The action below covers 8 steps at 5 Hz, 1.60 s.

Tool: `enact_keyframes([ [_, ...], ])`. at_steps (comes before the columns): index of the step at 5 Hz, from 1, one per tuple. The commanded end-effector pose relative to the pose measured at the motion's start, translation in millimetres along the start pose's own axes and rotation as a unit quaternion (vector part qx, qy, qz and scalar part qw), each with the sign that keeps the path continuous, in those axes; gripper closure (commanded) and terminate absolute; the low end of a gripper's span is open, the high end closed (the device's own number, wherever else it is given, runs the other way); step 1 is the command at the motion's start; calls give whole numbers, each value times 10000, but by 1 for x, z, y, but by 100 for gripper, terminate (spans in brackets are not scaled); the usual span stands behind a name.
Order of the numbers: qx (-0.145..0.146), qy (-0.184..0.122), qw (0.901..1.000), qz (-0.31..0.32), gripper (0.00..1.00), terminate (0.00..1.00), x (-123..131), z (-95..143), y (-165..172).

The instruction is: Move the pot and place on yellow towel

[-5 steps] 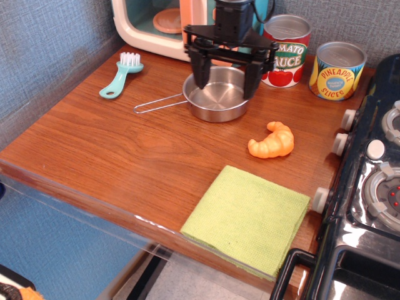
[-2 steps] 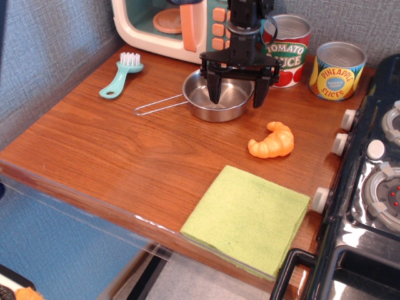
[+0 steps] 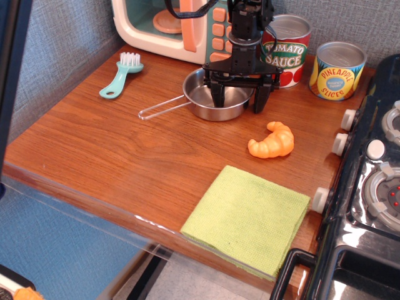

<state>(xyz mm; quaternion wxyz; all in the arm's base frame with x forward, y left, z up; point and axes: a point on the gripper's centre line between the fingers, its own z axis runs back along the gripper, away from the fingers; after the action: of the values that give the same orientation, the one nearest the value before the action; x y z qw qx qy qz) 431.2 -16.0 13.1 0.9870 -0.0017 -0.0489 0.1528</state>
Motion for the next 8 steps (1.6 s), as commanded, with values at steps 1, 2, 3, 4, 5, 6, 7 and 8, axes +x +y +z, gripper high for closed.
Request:
enact_keyframes([
  [1, -58, -198, 9998, -15, 100, 0, 5, 19, 8],
  [2, -56, -172, 9998, -65, 100, 0, -2, 27, 10],
  [3, -132, -156, 9995, -258, 100, 0, -16, 49, 16],
  [4, -231, -167, 9981, -541, 100, 0, -31, 79, 26],
  [5, -352, -249, 9896, -1371, 100, 0, -56, 113, 35],
  [6, -453, -121, 9700, -2387, 100, 0, -83, 123, 30],
  [7, -423, -61, 9410, -3356, 100, 0, -116, 124, 11],
  [8, -328, -21, 9164, -3990, 100, 0, -141, 120, -10],
])
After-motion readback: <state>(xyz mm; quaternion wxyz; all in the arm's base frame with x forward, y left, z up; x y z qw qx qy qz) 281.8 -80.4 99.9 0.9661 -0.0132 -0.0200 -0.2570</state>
